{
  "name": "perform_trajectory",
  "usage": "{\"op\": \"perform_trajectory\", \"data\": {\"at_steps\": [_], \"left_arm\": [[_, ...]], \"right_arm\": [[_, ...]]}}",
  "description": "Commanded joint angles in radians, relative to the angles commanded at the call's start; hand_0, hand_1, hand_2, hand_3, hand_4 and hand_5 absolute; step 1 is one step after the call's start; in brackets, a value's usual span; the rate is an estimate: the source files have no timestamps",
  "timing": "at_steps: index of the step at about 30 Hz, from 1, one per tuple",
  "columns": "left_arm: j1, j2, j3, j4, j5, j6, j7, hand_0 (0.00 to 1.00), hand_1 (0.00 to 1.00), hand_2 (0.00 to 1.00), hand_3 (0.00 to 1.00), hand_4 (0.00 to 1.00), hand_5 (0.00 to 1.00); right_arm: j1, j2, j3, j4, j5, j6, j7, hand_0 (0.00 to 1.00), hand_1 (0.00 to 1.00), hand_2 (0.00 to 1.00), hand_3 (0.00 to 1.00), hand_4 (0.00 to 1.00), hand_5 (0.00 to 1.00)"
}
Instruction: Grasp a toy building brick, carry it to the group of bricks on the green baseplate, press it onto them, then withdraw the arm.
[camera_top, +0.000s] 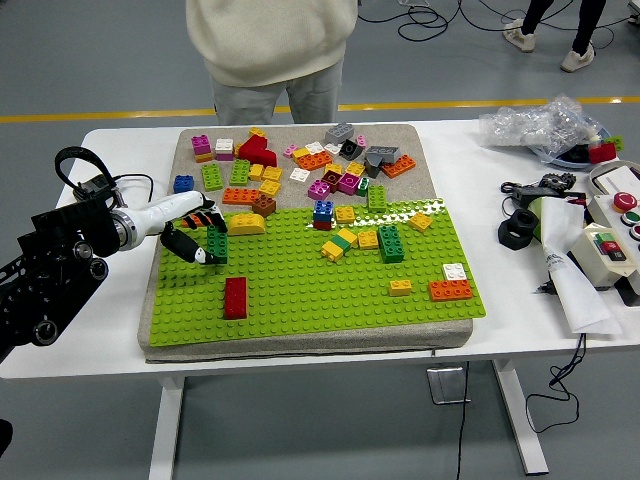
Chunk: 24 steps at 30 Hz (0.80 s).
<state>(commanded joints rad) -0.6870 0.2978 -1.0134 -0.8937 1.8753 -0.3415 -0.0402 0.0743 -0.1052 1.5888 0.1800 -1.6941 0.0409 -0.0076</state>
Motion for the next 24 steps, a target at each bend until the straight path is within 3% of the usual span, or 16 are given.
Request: {"op": "perform_trajectory", "data": {"at_steps": [16,24], "left_arm": [[0.145,0.052,-0.065,-0.253,-0.030,-0.047,0.052,0.626,0.713,0.509,0.572,0.400,0.002],[0.198,0.058,-0.076,-0.325,-0.047,-0.057,0.078,0.624,0.709,0.509,0.572,0.397,0.002]], "right_arm": [[0.001,-0.011,0.007,0.000,0.009,-0.003,0.002,0.775,0.703,0.746,0.765,0.998,0.768],[-0.002,-0.012,0.012,0.000,0.011,-0.004,0.000,0.774,0.703,0.746,0.764,0.998,0.767]]}}
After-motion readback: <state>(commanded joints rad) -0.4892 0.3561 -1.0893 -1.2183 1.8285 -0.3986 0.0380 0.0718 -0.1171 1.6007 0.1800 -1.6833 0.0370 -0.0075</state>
